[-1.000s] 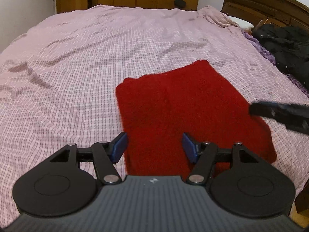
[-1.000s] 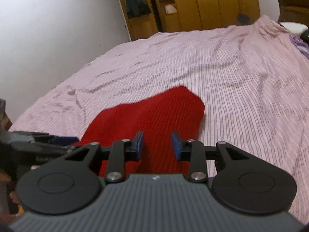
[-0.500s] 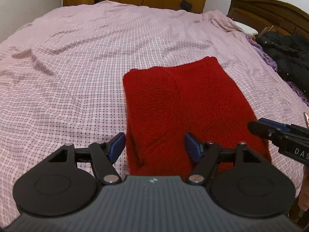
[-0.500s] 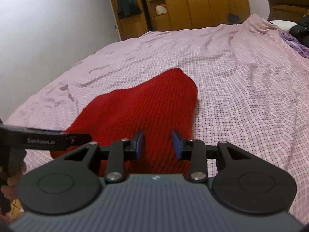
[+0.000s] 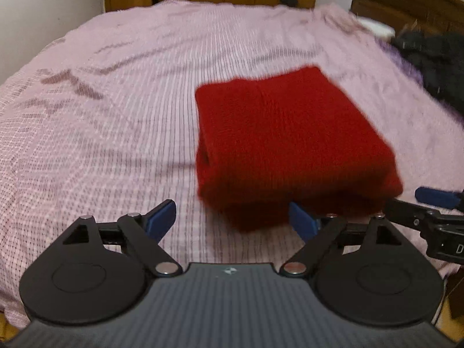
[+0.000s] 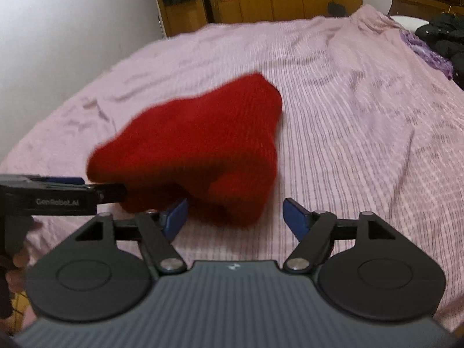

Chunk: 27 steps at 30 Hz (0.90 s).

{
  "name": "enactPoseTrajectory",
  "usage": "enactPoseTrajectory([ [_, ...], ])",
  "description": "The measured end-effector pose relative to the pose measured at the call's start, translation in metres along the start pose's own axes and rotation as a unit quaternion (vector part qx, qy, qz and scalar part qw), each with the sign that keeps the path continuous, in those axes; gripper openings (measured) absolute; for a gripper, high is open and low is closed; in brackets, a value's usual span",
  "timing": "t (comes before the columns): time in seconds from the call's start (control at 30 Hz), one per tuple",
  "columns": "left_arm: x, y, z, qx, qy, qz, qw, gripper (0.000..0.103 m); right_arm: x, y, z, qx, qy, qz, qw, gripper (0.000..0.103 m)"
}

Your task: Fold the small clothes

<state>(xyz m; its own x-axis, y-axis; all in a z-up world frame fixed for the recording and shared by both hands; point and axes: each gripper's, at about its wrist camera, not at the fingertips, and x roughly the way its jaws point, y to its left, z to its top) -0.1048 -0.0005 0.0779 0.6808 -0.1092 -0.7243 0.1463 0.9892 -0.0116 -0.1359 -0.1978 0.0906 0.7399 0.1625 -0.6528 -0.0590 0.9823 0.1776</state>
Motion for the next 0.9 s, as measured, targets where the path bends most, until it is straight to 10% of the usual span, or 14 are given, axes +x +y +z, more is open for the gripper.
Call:
enactPoseTrajectory([
  [0.9, 0.049, -0.020, -0.017, -0.014, 0.055, 0.032, 0.9979, 0.094, 0.049, -0.003, -0.020, 0.010, 0.067, -0.029, 0.997, 0.087],
])
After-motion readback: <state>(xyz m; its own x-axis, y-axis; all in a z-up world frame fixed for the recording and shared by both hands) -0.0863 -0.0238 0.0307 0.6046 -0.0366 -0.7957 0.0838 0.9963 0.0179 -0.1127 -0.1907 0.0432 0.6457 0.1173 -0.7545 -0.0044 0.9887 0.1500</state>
